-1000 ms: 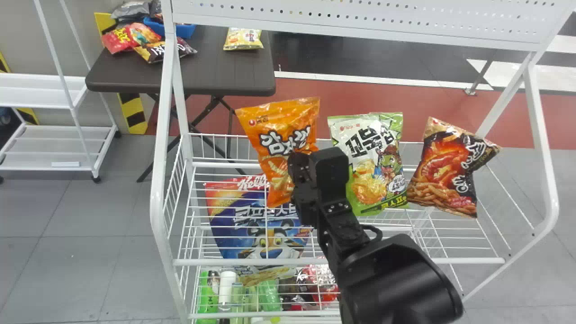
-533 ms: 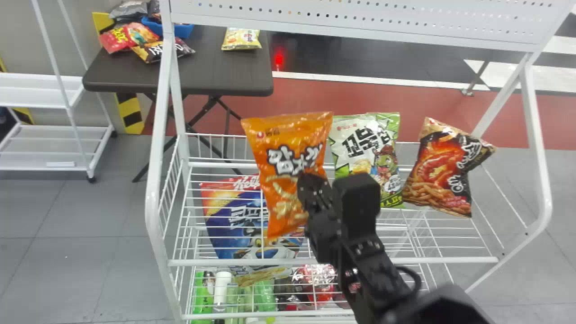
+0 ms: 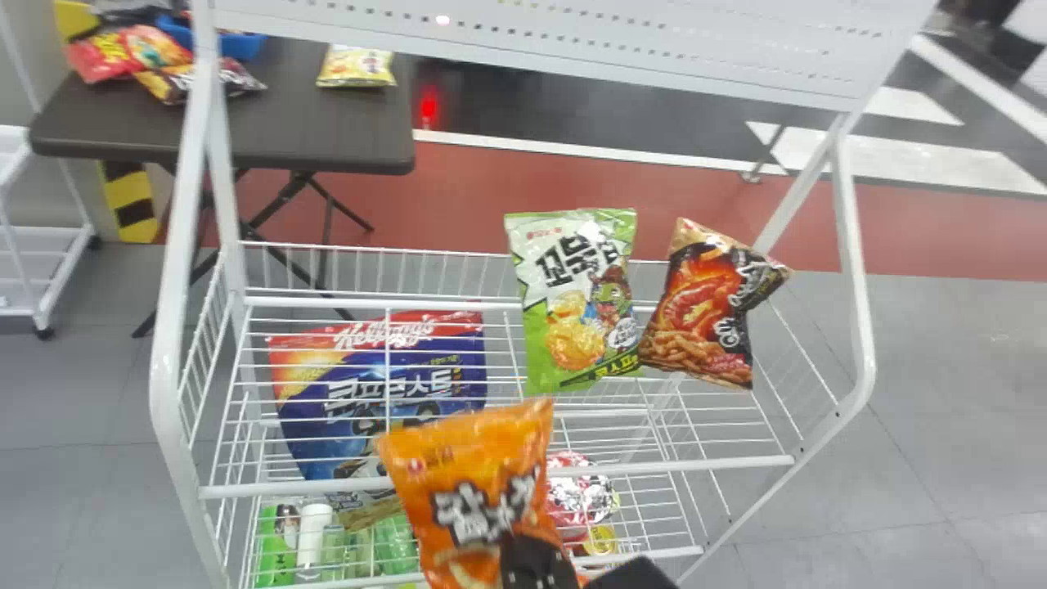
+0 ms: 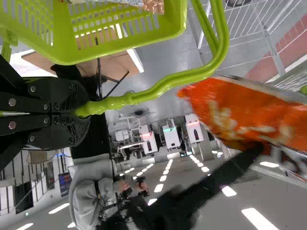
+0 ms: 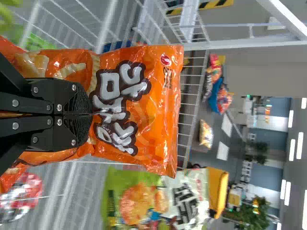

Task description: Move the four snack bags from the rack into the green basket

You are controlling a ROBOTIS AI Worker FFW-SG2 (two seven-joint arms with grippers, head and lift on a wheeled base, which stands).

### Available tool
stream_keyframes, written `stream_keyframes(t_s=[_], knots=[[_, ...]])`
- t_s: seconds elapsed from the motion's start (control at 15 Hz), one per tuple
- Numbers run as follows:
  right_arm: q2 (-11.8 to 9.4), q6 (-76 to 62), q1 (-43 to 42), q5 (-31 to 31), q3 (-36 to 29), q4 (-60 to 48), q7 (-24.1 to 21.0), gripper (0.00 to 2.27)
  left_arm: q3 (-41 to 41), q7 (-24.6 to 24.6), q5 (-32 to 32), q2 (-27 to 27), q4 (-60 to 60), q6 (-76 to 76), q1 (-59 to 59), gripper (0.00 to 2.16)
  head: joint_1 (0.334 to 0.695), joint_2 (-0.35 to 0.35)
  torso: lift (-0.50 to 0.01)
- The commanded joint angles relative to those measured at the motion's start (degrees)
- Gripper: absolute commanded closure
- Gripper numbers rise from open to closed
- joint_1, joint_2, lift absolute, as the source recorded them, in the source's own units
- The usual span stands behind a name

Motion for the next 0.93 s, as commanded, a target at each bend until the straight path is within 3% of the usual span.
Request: stream_keyframes(t_s=[0.0, 0.33, 0.87], knots=[[-1.91, 2.89, 1.36, -0.17, 0.63, 2.90, -1.05, 2.11, -0.23, -0.02, 0.00, 0.00, 0.03, -0.10, 0.00, 2.05, 0.695, -0.327, 0.000], [-5.60, 9.92, 1.98, -3.51, 3.71, 8.18, -0.96, 2.11, -0.32, 0.59, 0.00, 0.00, 0.12, -0.98, 0.35, 2.05, 0.695, -0.350, 0.000], [-8.15, 9.74, 1.28, -7.03, 11.79, 11.08, 0.36, 2.11, -0.76, 0.42, 0.00, 0.00, 0.29, -2.03, 0.62, 2.05, 0.695, -0.350, 0.000]])
